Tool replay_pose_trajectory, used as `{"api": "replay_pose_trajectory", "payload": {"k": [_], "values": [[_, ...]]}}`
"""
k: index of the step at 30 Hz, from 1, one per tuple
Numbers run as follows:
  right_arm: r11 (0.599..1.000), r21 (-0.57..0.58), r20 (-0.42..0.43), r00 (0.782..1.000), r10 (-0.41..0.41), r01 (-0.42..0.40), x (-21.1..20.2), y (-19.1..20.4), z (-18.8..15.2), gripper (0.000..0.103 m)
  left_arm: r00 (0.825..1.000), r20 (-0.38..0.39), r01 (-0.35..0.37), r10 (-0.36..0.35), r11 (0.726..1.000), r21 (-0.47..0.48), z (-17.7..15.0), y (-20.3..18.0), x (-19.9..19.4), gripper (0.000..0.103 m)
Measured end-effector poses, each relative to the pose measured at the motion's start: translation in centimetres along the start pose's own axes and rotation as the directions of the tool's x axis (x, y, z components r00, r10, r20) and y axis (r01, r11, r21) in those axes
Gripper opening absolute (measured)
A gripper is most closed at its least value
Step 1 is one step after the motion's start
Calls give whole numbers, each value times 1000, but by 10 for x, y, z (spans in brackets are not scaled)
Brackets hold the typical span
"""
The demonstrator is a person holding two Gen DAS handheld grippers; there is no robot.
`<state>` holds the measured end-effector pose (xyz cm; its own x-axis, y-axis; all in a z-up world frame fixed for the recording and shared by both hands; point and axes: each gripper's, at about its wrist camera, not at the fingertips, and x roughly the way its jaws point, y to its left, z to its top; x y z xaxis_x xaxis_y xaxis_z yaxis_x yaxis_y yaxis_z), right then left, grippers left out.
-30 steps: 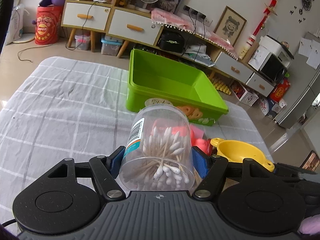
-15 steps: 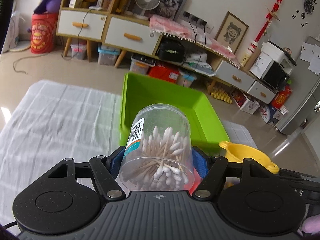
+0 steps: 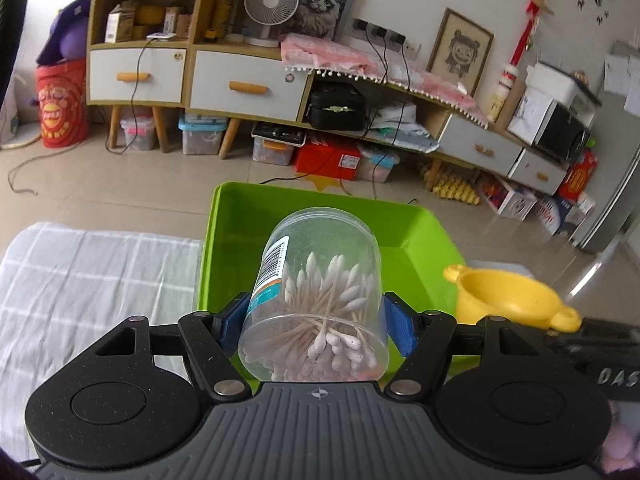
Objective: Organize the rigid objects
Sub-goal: 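Lift the swab jar and yellow strainer and carry both over the green bin, then open the left gripper over the bin while the right gripper releases the strainer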
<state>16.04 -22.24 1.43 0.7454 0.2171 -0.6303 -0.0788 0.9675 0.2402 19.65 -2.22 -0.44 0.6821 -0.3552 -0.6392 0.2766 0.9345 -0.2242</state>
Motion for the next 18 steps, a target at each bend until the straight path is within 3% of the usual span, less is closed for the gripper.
{"api": "replay_pose_trajectory", "payload": {"k": [11, 18], "values": [[997, -60, -31, 998, -55, 53, 39, -5, -5, 50, 999, -31, -37, 38, 998, 57, -9, 2, 31, 71], [993, -99, -41, 997, -66, 62, 46, -2, -11, 50, 1000, 7, -26, 25, 997, 73, -14, 2, 29, 71]]}}
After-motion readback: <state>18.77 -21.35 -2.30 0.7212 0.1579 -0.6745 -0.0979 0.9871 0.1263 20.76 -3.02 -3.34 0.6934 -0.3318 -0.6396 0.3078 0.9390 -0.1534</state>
